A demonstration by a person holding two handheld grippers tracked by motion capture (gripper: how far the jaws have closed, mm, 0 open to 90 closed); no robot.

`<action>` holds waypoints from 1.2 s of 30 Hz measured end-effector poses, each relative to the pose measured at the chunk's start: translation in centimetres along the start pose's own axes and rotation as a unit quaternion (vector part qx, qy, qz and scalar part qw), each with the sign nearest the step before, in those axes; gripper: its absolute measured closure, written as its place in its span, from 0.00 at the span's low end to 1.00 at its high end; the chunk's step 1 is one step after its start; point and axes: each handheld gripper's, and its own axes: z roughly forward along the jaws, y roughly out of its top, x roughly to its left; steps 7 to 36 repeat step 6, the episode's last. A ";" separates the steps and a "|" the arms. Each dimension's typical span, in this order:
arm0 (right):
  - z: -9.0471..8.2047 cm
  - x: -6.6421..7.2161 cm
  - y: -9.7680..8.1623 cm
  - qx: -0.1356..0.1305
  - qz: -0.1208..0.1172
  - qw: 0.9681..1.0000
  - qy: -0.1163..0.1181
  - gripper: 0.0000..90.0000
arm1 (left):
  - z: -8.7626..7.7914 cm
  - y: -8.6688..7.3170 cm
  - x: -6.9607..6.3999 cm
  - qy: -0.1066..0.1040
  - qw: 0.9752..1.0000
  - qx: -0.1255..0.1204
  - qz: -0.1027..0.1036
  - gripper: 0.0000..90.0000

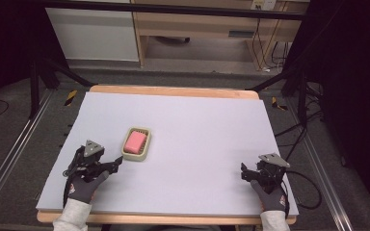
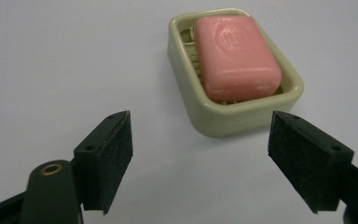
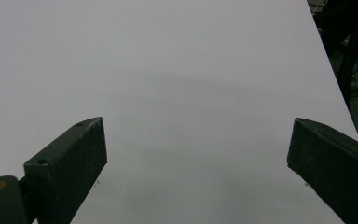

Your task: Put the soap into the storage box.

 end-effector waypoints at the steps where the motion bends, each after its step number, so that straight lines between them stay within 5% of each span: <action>1: 0.0 0.0 0.0 0.000 -0.001 1.000 0.000 0.06 | -0.1 -0.2 0.1 0.000 1.000 0.001 -0.002 0.24; 6: 0.0 0.1 -0.1 0.003 -0.006 1.000 -0.001 0.06 | -0.1 -1.3 0.8 0.012 1.000 0.018 0.004 0.23; 36: 0.0 0.1 -0.1 0.003 -0.006 1.000 -0.001 0.06 | -0.1 -1.3 0.8 0.012 1.000 0.018 0.004 0.23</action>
